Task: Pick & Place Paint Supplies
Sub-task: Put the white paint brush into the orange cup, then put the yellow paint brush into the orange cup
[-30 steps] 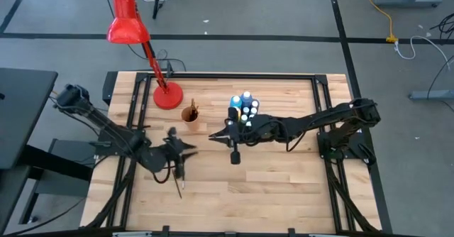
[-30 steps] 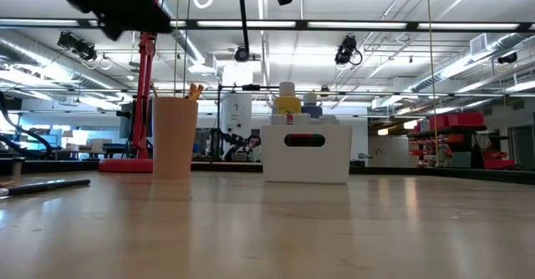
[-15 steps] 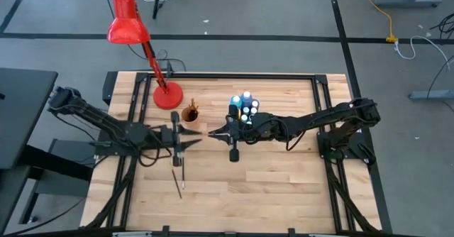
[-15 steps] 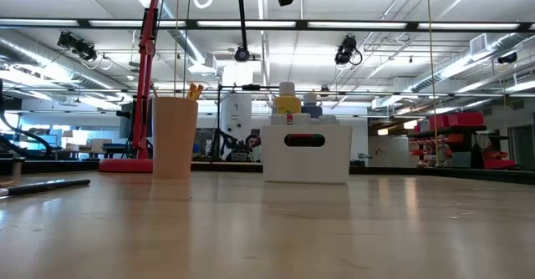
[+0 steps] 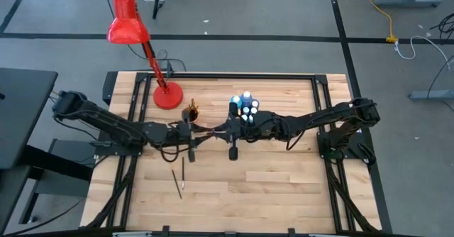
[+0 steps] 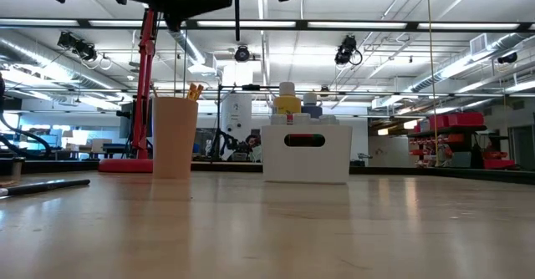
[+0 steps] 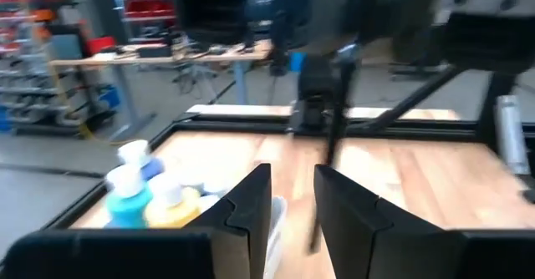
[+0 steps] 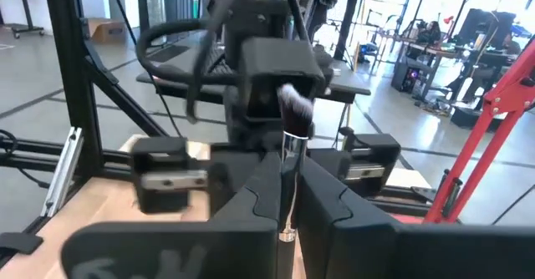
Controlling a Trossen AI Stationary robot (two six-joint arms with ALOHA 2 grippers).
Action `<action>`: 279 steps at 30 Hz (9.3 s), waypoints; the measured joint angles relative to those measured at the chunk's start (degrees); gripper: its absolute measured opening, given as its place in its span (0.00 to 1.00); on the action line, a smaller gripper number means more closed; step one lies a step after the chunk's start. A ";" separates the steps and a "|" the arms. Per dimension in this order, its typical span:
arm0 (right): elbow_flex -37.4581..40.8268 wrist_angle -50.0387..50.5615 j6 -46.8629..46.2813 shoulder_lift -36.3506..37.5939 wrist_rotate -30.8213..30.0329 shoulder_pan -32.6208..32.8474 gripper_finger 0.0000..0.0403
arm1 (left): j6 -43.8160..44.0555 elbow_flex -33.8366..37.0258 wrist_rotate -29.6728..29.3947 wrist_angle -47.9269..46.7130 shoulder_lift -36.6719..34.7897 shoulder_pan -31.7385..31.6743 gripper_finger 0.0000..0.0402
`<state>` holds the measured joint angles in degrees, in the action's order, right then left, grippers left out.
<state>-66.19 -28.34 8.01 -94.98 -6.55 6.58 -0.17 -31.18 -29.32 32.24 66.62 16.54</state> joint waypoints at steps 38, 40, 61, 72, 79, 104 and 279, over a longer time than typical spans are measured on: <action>0.00 0.05 1.49 -0.04 -3.18 -0.69 0.07 | -3.84 -0.04 13.60 9.57 0.99 -7.74 0.06; 0.00 0.07 1.51 -0.04 -3.14 -0.67 0.07 | -4.68 -0.04 13.73 9.46 0.99 -7.74 0.03; 0.00 0.51 0.40 -0.04 -2.93 -0.85 0.04 | -1.74 -0.07 13.04 8.53 0.99 -7.76 0.22; 0.00 -1.10 -1.23 -0.04 -2.75 -2.25 0.03 | -1.99 -0.07 14.08 9.76 0.99 -8.90 0.25; 0.00 -2.65 -2.05 -0.04 0.03 -3.18 0.04 | -1.98 -0.07 14.14 9.73 0.99 -9.91 0.24; -0.11 7.47 4.55 0.76 -13.12 -2.15 0.39 | -8.00 -0.04 -2.60 3.30 -5.17 -6.08 0.06; -0.07 19.46 7.48 -2.14 2.17 -0.36 0.40 | 103.14 -7.61 12.87 -72.05 20.47 16.48 0.04</action>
<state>-66.26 -8.88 15.49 -97.12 -4.38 6.22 102.97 -38.79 -16.46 -39.81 87.09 33.01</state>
